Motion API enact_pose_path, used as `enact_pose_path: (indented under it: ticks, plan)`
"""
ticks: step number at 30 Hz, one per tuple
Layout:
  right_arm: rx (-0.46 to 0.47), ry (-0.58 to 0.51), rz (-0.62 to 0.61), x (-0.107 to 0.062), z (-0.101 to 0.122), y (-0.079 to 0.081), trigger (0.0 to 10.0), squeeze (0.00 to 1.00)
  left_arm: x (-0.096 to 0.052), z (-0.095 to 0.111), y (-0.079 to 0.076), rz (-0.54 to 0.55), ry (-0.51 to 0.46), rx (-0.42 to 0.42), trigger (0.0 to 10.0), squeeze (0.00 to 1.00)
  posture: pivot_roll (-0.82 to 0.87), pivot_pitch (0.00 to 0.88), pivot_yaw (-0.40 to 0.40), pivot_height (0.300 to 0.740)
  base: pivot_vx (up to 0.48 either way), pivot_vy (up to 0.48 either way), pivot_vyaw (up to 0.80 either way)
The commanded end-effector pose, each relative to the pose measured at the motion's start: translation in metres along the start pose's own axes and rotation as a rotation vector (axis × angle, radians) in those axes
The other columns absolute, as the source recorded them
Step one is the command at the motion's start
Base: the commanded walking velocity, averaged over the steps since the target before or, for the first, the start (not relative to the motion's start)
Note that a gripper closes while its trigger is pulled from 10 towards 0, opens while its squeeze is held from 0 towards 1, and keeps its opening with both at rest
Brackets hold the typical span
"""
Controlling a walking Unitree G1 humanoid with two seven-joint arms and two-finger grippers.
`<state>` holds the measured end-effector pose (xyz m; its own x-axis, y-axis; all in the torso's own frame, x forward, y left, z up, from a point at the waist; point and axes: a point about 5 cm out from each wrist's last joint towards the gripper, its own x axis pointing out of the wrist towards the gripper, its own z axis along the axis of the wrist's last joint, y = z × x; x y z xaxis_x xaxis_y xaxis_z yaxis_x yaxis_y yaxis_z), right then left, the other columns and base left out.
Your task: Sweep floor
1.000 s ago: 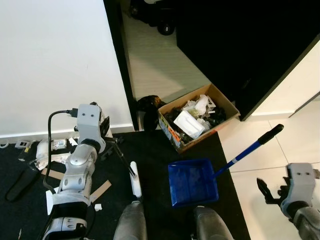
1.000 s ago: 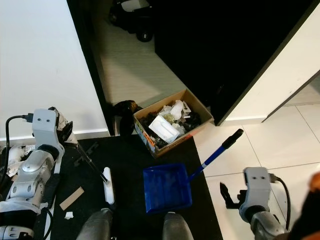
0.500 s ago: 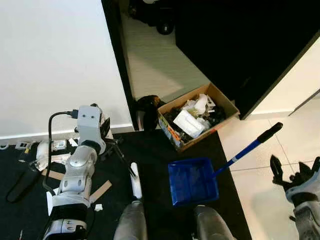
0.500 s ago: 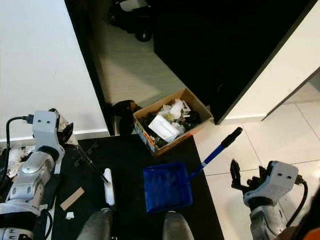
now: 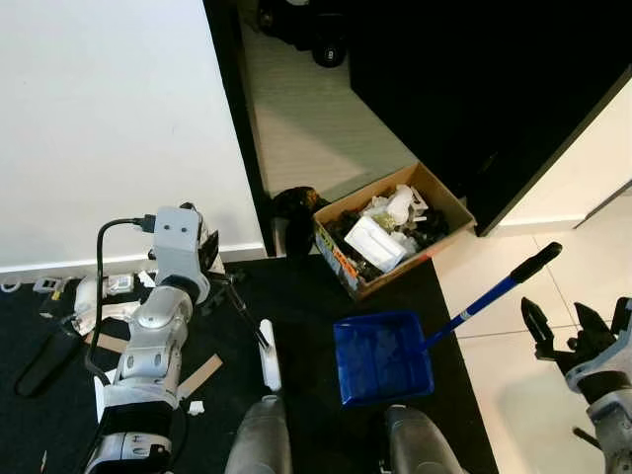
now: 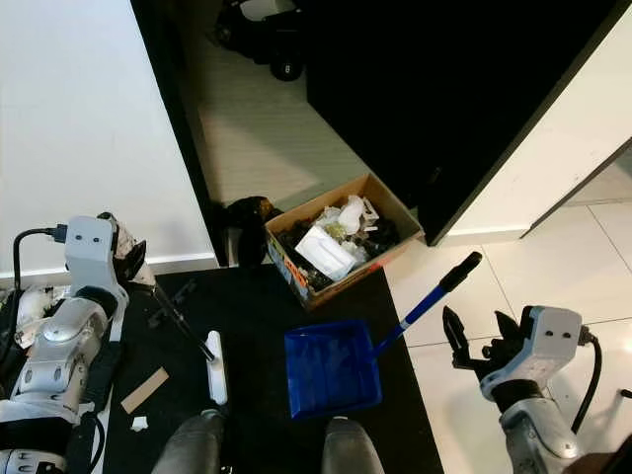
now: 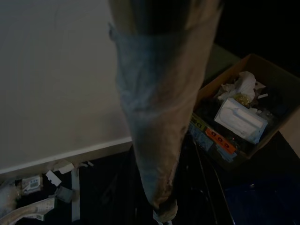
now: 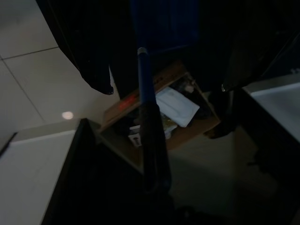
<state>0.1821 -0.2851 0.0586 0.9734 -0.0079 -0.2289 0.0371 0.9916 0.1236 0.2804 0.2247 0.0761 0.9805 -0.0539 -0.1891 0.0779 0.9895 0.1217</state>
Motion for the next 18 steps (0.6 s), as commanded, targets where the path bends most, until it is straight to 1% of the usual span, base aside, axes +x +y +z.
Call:
enact_pose_path:
  ticks: [1, 7, 10, 11, 13, 14, 15, 16, 17, 18]
  plan:
    - [0.005, 0.026, -0.027, -0.003, -0.002, -0.01, 10.0, 0.0, -0.001, 0.003, -0.002, -0.01, -0.012, 0.009, 10.0, 0.0, -0.03, 0.106, -0.056, 0.74, 0.0, 0.0, 0.0]
    - [0.005, 0.023, -0.022, 0.002, 0.0, -0.01, 10.0, 0.0, -0.001, 0.002, -0.003, -0.012, -0.009, 0.011, 10.0, 0.0, -0.03, 0.105, -0.055, 0.74, 0.0, 0.0, 0.0]
    - [0.01, 0.037, 0.001, 0.007, -0.001, -0.007, 10.0, 0.0, 0.0, 0.002, -0.003, -0.014, -0.009, 0.014, 10.0, 0.0, -0.03, 0.103, -0.054, 0.74, 0.0, 0.0, 0.0]
    - [0.015, 0.039, 0.012, 0.008, -0.001, -0.005, 10.0, 0.06, 0.0, 0.003, -0.003, -0.014, -0.009, 0.014, 10.0, 0.0, -0.03, 0.103, -0.051, 0.74, 0.0, 0.0, 0.0]
    - [0.019, 0.04, 0.02, 0.009, -0.002, -0.004, 10.0, 0.06, 0.0, 0.003, -0.003, -0.013, -0.009, 0.015, 10.0, 0.0, -0.03, 0.103, -0.051, 0.74, 0.0, 0.0, 0.0]
    - [0.025, 0.04, 0.027, 0.011, -0.002, -0.002, 10.0, 0.93, 0.0, 0.003, -0.003, -0.014, -0.009, 0.016, 10.0, 0.0, -0.03, 0.105, -0.048, 0.74, 0.0, 0.0, 0.0]
    - [0.025, 0.04, 0.027, 0.011, -0.002, -0.002, 10.0, 0.93, 0.0, 0.003, -0.003, -0.014, -0.009, 0.016, 10.0, 0.0, -0.03, 0.105, -0.048, 0.74, 0.0, 0.0, 0.0]
    - [0.027, 0.042, 0.031, 0.014, -0.002, -0.001, 10.0, 0.89, 0.0, 0.003, -0.003, -0.015, -0.01, 0.018, 10.0, 0.0, -0.03, 0.107, -0.047, 0.74, 0.0, 0.0, 0.0]
    - [0.025, 0.042, 0.03, 0.016, -0.001, 0.0, 10.0, 0.81, 0.0, 0.003, -0.003, -0.016, -0.01, 0.019, 10.0, 0.0, -0.03, 0.107, -0.046, 0.74, 0.0, 0.0, 0.0]
    - [0.025, 0.042, 0.03, 0.016, -0.001, 0.0, 10.0, 0.81, 0.0, 0.003, -0.003, -0.016, -0.01, 0.019, 10.0, 0.0, -0.03, 0.107, -0.046, 0.74, 0.0, 0.0, 0.0]
